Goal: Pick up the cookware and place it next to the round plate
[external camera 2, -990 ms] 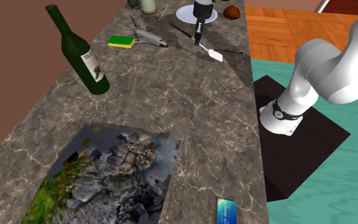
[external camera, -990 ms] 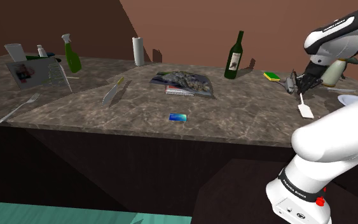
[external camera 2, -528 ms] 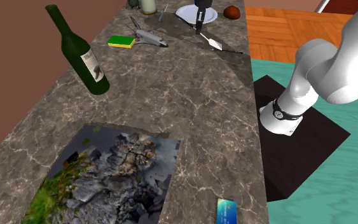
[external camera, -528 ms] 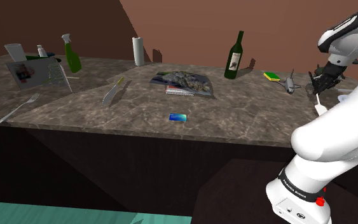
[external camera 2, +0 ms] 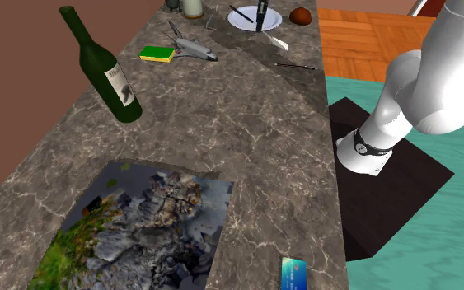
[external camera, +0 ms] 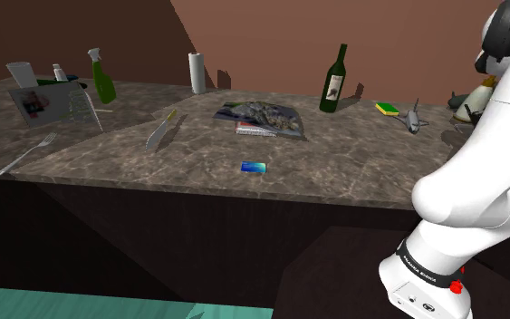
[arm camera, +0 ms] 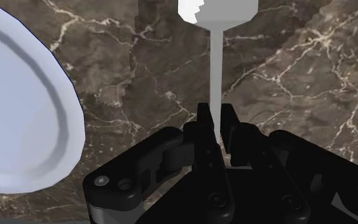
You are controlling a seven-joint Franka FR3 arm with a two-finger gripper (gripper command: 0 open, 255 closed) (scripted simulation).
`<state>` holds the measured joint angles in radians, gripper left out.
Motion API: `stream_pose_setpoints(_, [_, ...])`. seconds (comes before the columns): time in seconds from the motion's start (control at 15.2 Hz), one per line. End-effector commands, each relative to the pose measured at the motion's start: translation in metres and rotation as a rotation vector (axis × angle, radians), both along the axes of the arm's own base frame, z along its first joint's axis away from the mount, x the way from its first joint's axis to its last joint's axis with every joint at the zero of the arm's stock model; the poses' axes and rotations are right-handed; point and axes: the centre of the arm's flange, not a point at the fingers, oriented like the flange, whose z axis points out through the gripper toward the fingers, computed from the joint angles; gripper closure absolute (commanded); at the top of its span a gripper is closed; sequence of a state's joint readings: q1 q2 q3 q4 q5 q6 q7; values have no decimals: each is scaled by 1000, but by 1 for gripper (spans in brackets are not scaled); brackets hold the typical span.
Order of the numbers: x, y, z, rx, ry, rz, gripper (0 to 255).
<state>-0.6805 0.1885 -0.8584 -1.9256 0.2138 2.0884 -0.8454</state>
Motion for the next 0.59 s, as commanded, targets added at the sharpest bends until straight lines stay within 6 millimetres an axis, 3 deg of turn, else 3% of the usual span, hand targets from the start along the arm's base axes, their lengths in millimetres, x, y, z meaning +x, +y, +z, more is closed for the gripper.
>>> stream_pose_setpoints(0.0, [-13,-16,0,0,-2,4,255])
stream_pose_setpoints(0.53, [-13,-16,-43,0,-2,4,255])
